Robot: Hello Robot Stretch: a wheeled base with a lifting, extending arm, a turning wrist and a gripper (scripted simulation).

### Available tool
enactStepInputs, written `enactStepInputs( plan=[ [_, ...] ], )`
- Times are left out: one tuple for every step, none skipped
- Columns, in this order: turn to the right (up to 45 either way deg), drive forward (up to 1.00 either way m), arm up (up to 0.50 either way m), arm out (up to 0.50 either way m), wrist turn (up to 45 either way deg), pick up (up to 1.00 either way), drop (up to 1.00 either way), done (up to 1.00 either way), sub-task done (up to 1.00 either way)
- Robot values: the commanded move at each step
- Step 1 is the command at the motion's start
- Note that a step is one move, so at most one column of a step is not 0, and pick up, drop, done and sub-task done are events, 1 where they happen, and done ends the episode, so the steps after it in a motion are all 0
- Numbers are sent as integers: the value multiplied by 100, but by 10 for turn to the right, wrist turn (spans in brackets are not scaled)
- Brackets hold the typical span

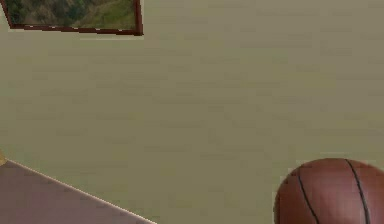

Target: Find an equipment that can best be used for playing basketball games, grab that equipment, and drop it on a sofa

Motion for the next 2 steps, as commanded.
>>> enactStepInputs(
  plan=[
    [0,0,0,0,-150,0,0,0,0],
    [0,0,0,-22,0,0,0,0,0]
  ],
)
